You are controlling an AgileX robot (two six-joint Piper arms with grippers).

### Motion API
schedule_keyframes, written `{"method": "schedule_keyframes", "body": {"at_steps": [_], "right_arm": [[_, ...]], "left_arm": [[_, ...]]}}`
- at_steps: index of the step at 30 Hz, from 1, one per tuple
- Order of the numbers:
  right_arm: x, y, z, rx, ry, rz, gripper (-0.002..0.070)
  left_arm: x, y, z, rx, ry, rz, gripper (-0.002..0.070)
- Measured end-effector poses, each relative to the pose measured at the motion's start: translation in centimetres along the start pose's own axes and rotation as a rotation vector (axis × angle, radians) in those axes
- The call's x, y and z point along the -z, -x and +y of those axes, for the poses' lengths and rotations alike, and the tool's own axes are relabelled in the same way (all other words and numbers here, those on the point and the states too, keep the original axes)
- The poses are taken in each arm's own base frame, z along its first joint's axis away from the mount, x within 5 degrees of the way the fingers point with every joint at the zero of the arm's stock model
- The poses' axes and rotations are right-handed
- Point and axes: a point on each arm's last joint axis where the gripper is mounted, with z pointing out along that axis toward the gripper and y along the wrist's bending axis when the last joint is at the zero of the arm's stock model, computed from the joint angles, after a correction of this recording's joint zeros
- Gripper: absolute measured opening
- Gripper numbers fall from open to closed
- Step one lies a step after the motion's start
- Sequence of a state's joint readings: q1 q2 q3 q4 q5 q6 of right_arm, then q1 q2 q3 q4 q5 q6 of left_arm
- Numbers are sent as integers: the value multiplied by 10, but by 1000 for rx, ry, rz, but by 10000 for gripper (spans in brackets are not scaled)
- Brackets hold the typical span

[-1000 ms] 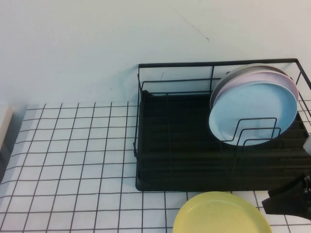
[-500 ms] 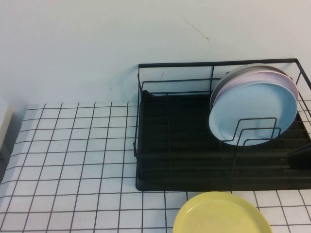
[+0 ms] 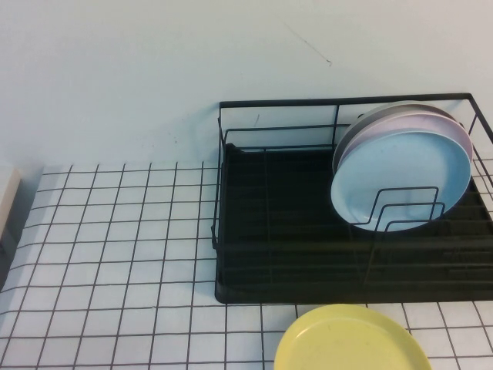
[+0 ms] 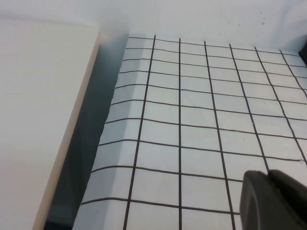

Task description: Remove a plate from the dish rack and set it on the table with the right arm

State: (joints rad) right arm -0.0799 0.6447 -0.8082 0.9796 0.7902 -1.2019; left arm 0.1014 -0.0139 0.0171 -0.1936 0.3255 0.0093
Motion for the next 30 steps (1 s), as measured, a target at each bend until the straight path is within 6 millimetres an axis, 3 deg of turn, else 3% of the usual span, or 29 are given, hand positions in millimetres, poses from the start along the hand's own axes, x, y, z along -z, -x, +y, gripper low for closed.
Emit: {"method": "schedule_keyframes", "body": {"at_steps": [3, 8, 13, 20, 30], "right_arm": [[9, -12, 5, -28, -91, -29, 0], [3, -46, 14, -140, -87, -4, -1], [2, -50, 5, -136, -189, -32, -1], [9, -44, -16, 6, -443, -94, -1], [14, -92, -17, -33, -646, -63, -1]], "left_arm": [[0, 0, 0, 0, 0, 0, -3], [0, 0, 0, 0, 0, 0, -3], [0, 0, 0, 0, 0, 0, -3], [0, 0, 0, 0, 0, 0, -3], [0, 0, 0, 0, 0, 0, -3]]}}
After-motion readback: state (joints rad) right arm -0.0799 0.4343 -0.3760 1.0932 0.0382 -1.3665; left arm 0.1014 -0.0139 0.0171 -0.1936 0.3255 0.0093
